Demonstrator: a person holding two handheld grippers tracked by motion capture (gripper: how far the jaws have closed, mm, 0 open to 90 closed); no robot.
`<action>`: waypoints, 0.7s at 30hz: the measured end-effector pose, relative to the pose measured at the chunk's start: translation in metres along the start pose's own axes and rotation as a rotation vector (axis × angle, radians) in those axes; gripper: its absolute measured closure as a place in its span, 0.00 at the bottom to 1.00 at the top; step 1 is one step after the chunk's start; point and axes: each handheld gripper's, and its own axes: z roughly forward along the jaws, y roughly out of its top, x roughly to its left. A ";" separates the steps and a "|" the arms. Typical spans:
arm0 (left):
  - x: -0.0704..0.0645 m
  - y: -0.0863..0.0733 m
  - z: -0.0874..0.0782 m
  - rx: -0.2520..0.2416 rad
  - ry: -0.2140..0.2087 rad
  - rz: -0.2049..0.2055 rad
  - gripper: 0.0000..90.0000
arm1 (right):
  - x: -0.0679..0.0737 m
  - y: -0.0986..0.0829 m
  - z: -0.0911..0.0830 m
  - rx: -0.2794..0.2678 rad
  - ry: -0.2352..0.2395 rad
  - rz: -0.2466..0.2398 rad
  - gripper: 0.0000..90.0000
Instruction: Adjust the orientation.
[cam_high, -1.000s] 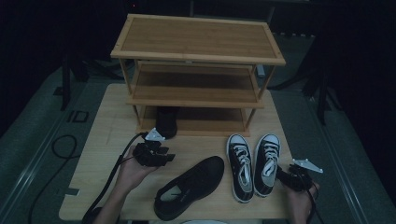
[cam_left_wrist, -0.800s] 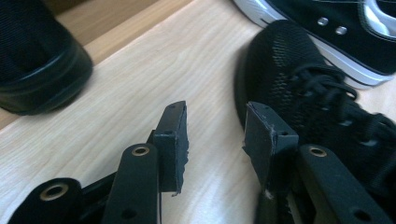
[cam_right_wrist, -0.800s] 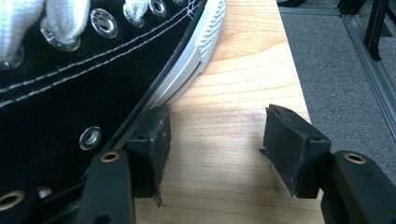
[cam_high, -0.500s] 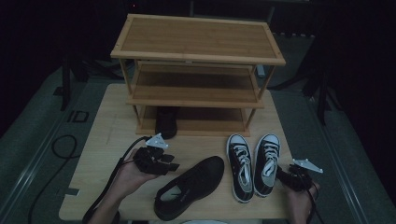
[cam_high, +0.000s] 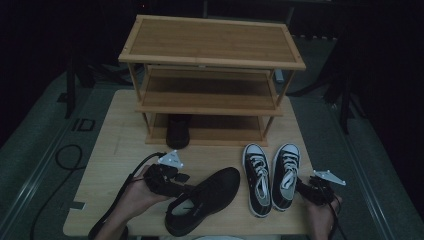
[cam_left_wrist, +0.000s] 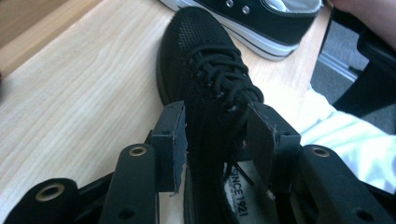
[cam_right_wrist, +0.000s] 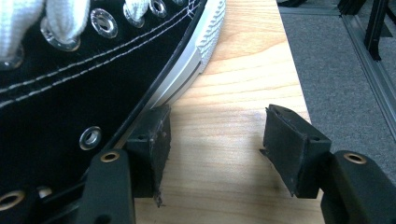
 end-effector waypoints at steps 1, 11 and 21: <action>-0.001 -0.001 0.002 0.018 -0.001 0.006 0.64 | 0.000 0.000 0.000 0.001 0.000 0.000 0.45; -0.003 0.000 0.029 0.125 0.043 0.007 0.67 | 0.000 0.000 0.000 0.001 0.000 0.000 0.45; -0.001 0.000 0.056 0.246 0.139 -0.007 0.78 | 0.000 0.000 0.000 0.001 -0.001 -0.001 0.45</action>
